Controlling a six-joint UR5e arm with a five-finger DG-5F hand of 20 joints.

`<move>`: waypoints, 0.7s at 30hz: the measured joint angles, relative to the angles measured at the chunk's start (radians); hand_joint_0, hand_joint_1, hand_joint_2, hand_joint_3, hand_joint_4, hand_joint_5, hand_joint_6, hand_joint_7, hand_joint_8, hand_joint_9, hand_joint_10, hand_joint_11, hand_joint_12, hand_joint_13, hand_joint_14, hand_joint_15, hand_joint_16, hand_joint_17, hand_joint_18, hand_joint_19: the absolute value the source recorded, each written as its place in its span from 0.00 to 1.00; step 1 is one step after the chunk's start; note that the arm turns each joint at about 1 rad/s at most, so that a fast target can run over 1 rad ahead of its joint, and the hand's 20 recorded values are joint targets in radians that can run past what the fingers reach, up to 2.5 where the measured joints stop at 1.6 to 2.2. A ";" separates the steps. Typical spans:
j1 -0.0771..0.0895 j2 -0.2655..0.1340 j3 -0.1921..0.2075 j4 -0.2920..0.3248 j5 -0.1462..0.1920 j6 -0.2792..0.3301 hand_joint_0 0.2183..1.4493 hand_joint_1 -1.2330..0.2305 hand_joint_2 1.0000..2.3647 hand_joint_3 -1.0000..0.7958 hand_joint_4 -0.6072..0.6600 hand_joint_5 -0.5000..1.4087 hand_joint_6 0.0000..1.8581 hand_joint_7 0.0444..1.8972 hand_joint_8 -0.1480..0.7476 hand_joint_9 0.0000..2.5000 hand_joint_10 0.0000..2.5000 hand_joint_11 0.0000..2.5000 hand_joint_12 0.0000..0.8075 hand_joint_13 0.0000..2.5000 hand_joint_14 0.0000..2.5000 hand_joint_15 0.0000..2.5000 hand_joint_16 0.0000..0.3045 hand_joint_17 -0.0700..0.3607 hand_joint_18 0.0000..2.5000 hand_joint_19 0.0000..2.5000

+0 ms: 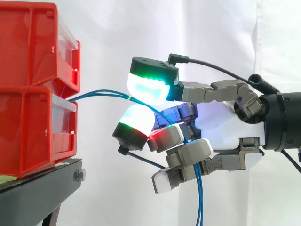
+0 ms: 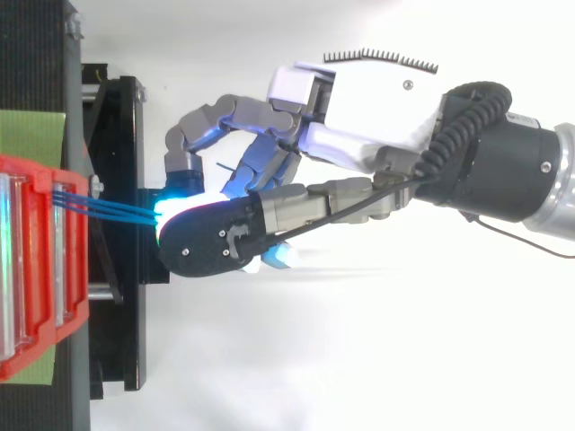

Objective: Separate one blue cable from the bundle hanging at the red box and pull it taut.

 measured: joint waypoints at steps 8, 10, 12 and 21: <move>0.000 0.000 0.000 0.001 0.004 0.000 0.38 0.32 0.00 0.28 0.60 0.14 0.48 0.60 0.49 0.42 0.01 0.52 0.36 0.52 0.01 0.56 0.15 0.39 0.31 0.27; 0.000 0.000 0.000 0.000 0.006 0.000 0.37 0.33 0.00 0.28 0.60 0.14 0.48 0.60 0.50 0.43 0.01 0.52 0.36 0.52 0.01 0.56 0.14 0.39 0.31 0.26; 0.001 0.000 0.000 0.000 0.008 0.000 0.36 0.34 0.00 0.28 0.59 0.14 0.48 0.60 0.50 0.44 0.01 0.52 0.36 0.52 0.01 0.56 0.14 0.39 0.32 0.26; 0.004 0.000 -0.001 -0.001 0.017 0.000 0.39 0.35 0.01 0.33 0.51 0.14 0.48 0.68 0.50 0.45 0.01 0.52 0.36 0.53 0.01 0.56 0.14 0.39 0.32 0.26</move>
